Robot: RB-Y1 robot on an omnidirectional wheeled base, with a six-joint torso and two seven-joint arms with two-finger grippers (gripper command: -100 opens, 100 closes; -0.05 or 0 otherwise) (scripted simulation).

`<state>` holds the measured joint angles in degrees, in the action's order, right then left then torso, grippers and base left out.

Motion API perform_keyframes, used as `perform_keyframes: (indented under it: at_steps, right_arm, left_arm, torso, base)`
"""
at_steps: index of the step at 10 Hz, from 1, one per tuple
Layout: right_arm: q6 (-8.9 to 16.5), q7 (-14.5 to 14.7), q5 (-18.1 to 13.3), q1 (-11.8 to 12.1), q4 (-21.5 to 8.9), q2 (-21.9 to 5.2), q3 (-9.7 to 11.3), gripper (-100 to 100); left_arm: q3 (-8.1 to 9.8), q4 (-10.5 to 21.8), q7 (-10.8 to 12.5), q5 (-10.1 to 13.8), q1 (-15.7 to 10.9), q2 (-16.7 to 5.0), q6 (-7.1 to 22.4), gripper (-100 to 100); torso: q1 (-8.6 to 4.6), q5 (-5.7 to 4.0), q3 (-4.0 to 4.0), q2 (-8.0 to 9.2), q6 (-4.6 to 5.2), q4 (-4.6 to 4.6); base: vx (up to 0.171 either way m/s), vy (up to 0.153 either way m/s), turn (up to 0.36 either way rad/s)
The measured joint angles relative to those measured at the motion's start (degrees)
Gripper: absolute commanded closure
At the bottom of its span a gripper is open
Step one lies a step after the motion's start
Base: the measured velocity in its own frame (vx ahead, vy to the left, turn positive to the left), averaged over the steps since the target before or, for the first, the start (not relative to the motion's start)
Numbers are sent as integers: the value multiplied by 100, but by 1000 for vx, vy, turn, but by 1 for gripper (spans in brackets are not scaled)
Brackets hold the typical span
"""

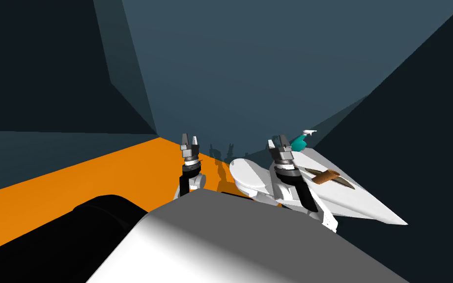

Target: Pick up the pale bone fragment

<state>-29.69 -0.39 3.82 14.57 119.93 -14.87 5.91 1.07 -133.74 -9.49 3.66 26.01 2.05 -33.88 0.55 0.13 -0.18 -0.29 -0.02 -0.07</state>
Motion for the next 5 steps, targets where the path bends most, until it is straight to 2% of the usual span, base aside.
perform_keyframes:
  at_steps: [1,2,3,5]
  right_arm:
    - [-98,56,-12,-130,-191,-172,139,-100]
    - [-151,80,-7,-200,-333,-278,189,-100]
    - [-217,129,-23,-314,-539,-414,304,-100]
    - [-317,249,-48,-508,-847,-689,526,-100]
  left_arm:
    - [0,0,0,0,0,0,0,0]
    - [0,0,0,0,0,0,0,0]
    - [0,0,0,0,0,0,0,0]
    - [0,0,0,0,0,0,0,0]
  torso:
    - [13,3,2,3,0,1]
    - [4,2,5,9,3,2]
    - [0,0,2,3,1,1]
    - [13,4,5,10,4,2]
  base:
    - [56,139,60]
    - [81,128,107]
    - [96,188,212]
    - [55,160,70]
